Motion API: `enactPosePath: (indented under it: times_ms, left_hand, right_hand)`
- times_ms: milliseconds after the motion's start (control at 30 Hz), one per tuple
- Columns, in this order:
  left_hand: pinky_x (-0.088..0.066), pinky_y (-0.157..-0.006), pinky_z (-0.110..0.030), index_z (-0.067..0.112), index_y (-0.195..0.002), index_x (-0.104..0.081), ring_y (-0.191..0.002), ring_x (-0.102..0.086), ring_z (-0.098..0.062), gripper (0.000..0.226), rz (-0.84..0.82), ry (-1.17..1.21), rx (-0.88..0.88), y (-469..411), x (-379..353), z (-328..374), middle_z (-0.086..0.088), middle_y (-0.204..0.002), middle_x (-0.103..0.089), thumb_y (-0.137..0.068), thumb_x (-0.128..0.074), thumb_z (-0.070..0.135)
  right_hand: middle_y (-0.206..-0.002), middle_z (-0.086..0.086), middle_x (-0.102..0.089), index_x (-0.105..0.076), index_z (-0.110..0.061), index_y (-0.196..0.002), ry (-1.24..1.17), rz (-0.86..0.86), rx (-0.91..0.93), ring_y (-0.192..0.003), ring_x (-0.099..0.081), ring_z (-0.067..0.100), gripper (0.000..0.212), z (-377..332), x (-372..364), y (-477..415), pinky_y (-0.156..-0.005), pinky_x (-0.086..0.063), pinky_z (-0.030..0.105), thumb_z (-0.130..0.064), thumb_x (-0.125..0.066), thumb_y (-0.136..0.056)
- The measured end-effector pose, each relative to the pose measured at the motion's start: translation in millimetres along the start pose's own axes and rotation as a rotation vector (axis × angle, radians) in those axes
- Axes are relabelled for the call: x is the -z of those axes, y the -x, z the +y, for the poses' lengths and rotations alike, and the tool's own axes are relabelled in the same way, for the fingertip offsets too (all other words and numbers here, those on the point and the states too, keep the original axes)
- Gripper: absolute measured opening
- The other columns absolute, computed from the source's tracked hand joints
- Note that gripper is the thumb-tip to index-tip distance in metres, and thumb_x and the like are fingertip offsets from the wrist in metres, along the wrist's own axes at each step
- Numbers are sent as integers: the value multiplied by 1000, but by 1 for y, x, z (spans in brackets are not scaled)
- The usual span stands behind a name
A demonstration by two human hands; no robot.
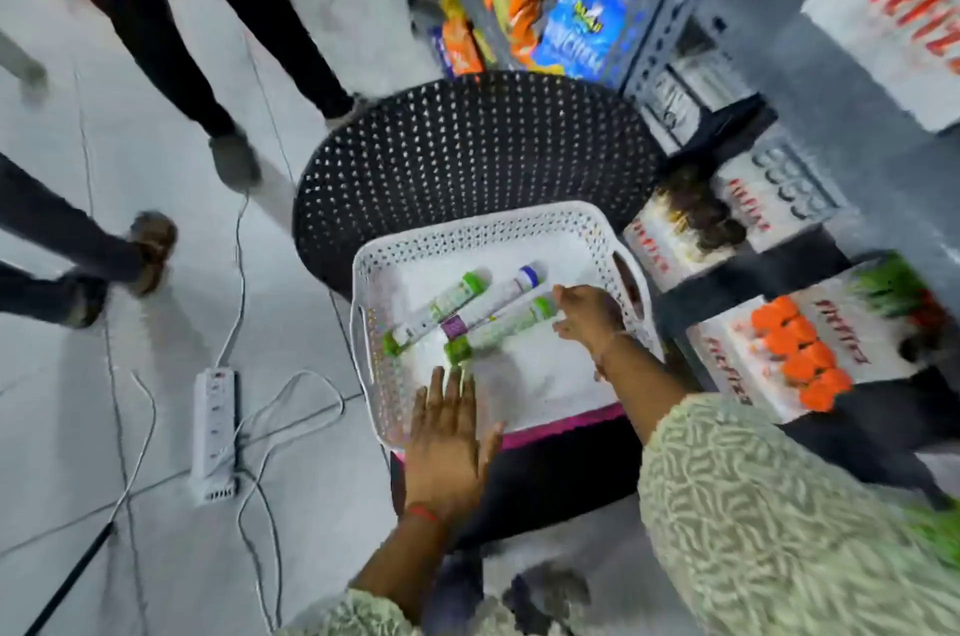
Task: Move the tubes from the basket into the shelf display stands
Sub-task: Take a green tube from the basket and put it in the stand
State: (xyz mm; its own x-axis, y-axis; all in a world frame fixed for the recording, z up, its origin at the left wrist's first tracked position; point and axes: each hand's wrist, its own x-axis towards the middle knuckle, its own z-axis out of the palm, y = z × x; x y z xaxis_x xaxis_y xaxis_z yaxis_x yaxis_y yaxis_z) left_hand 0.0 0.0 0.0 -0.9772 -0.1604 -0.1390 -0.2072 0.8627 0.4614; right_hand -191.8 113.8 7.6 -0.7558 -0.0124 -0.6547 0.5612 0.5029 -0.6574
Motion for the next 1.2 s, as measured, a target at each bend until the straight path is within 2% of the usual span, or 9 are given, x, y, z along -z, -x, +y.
enactPosePath:
  times_ms: [67,167,267,367,433,500,600,967,1200]
  left_hand:
    - [-1,-108,-36,-3,-123,-49,-139,9,-15,72,-7,-61,-12,1,-10,-1,-20,-132,-50,-95,-6,48]
    - [-5,-108,-37,0,-126,-48,-139,-16,-27,70,-8,-119,20,3,-21,-3,-19,-133,-50,-95,-9,49]
    - [-11,-107,-38,0,-128,-46,-134,-26,-28,76,-3,-148,42,0,-21,-2,-18,-136,-47,-94,0,51]
    - [-12,-108,-38,-1,-128,-45,-130,-31,-37,76,-31,-171,34,3,-19,-1,-20,-136,-46,-94,0,50]
    - [-9,-109,-37,-2,-130,-42,-127,-34,-44,76,-36,-177,38,4,-16,-1,-22,-137,-44,-93,0,50]
    - [-10,-108,-38,-4,-130,-41,-127,-34,-46,78,-51,-163,36,4,-10,5,-24,-137,-43,-93,0,51]
    - [-8,-109,-34,-9,-128,-41,-124,-37,-49,81,-41,-115,-2,0,-3,24,-29,-134,-44,-93,0,51]
    - [-26,-107,-51,-8,-131,-35,-129,-32,-45,61,65,147,-715,-17,-5,287,-30,-138,-39,-92,-22,38]
    - [-22,-109,-50,-5,-133,-34,-132,-25,-43,66,-5,225,-1088,35,-23,417,-27,-142,-33,-94,-16,45]
  right_hand:
    - [-92,16,-57,-56,8,-110,4,42,-44,-106,-60,43,41,1,-5,-15,-82,-53,41,-27,-51,-89]
    - [-110,25,-65,-59,7,-109,-15,112,-87,-106,-62,38,51,5,-20,-33,-93,-52,46,-36,-62,-80]
    - [-106,24,-70,-66,5,-99,58,206,-63,-98,-67,32,48,5,-33,-34,-87,-55,42,-35,-71,-73]
    - [-111,22,-66,-63,3,-100,-180,61,-98,-103,-64,34,30,7,-22,-29,-85,-55,36,-14,-69,-76]
    - [-89,21,-66,-62,-1,-75,-384,59,-75,-91,-65,36,9,7,-1,-12,-81,-55,38,0,-71,-72]
    - [-71,12,-62,-57,-6,-59,-503,89,18,-72,-63,28,22,6,29,12,-72,-58,38,6,-72,-69]
    - [-75,15,-62,-62,3,-75,-561,162,147,-75,-60,27,13,3,85,61,-69,-58,33,6,-72,-69]
    - [-76,11,-66,-68,4,-81,-405,837,464,-67,-57,15,27,51,324,300,-69,-49,28,3,-80,-57]
    - [-103,14,-71,-69,-8,-100,178,1120,466,-93,-63,23,39,81,424,413,-91,-50,40,-7,-79,-62]
